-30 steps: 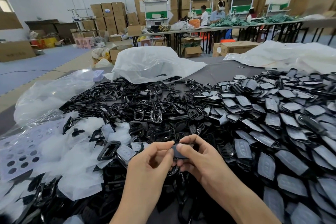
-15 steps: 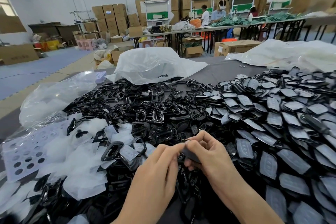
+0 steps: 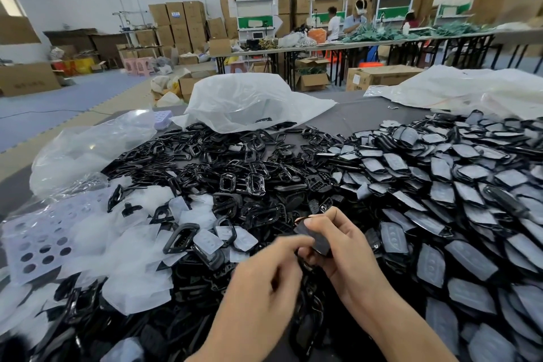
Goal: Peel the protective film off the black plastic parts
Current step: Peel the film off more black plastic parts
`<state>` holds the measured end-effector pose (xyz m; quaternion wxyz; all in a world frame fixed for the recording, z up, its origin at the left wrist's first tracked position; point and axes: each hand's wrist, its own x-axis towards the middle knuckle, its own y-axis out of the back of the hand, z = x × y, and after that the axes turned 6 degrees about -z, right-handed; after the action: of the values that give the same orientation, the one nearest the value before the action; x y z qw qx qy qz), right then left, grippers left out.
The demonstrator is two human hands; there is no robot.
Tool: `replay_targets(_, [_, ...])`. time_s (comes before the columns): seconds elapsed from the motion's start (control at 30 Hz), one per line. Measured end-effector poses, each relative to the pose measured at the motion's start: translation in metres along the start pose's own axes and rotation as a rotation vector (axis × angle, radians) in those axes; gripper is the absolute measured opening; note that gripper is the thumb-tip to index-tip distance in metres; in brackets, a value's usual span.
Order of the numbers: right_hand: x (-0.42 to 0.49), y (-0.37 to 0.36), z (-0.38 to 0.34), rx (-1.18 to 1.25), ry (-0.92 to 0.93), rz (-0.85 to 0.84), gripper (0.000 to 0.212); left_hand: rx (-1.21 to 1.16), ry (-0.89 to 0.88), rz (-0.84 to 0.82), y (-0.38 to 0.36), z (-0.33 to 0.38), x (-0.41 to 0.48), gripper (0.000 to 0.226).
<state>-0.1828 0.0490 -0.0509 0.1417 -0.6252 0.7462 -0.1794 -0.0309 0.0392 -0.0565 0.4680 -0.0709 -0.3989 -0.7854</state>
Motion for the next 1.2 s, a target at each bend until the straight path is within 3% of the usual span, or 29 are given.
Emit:
replay_targets(0.1, [-0.003, -0.003, 0.000, -0.036, -0.030, -0.021, 0.036, -0.163, 0.203, 0.140, 0.005, -0.005, 0.005, 0.018])
replay_targets(0.23, [-0.006, -0.009, 0.004, -0.054, -0.007, -0.125, 0.021, -0.361, 0.327, 0.067, 0.005, -0.003, 0.010, 0.014])
replay_targets(0.3, [-0.007, -0.011, 0.006, -0.058, 0.012, -0.173, 0.007, -0.402, 0.343, 0.103, 0.007, -0.003, 0.011, 0.010])
replay_targets(0.43, [-0.005, -0.006, 0.007, -0.086, 0.005, -0.193, 0.026, -0.485, 0.372, 0.194, 0.011, -0.006, 0.013, 0.007])
replay_targets(0.6, [-0.005, -0.006, 0.010, -0.093, -0.007, -0.193, 0.026, -0.442, 0.383, 0.239, 0.011, -0.007, 0.013, 0.014])
replay_targets(0.83, [-0.010, 0.000, 0.003, -0.383, 0.019, -0.152, 0.011, -0.333, 0.295, 0.228, 0.007, -0.010, 0.010, 0.018])
replay_targets(0.9, [-0.007, 0.009, -0.013, -0.370, 0.074, -0.049, 0.011, -0.362, 0.257, 0.218, 0.005, -0.006, 0.010, 0.019])
replay_targets(0.97, [0.000, 0.026, -0.043, -0.252, 0.231, 0.159, 0.017, -0.344, 0.214, 0.226, 0.006, -0.004, 0.010, 0.030])
replay_targets(1.03, [0.008, 0.044, -0.079, -0.064, 0.386, 0.359, 0.047, -0.296, 0.192, 0.250, 0.007, -0.004, 0.009, 0.039])
replay_targets(1.1, [0.009, 0.056, -0.098, 0.020, 0.430, 0.480, 0.084, -0.261, 0.179, 0.253, 0.008, -0.002, 0.007, 0.042])
replay_targets(1.2, [0.004, 0.049, -0.082, -0.104, 0.384, 0.524, 0.085, -0.143, 0.129, 0.133, 0.012, -0.003, -0.002, 0.044])
